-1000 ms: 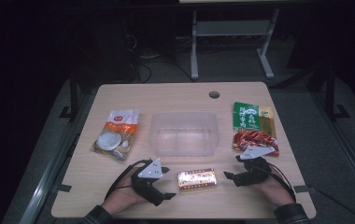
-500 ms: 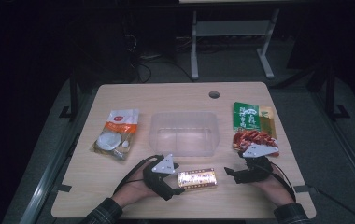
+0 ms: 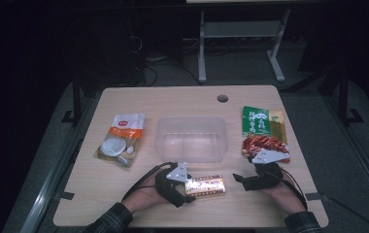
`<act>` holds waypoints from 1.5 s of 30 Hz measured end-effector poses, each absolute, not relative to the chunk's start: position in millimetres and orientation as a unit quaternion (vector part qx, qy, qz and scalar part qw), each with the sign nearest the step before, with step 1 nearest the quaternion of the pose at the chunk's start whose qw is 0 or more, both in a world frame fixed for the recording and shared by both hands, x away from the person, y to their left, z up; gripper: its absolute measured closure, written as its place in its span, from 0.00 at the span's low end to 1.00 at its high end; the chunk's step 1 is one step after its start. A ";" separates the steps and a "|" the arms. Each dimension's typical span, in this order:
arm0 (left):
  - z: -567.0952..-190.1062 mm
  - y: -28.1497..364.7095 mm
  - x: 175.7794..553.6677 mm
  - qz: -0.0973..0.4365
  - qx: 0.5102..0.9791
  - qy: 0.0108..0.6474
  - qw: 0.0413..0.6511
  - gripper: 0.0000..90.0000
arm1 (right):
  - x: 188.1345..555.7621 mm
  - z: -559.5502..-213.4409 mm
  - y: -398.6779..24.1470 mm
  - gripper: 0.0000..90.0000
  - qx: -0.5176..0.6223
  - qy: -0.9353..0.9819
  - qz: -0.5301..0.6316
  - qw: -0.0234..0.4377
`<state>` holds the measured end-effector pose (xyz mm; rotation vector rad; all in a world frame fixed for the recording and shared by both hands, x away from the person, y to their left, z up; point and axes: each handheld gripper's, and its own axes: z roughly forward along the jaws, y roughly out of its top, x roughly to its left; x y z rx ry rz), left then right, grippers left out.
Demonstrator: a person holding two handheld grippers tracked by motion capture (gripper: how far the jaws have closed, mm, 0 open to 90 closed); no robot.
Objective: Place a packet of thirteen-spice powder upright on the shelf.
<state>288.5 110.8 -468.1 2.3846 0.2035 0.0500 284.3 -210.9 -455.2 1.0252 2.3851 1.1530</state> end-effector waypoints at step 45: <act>-394.4 136.1 328.2 0.034 0.910 0.086 0.405 0.36 | 283.0 -455.9 -209.5 0.16 0.341 0.836 0.404 0.147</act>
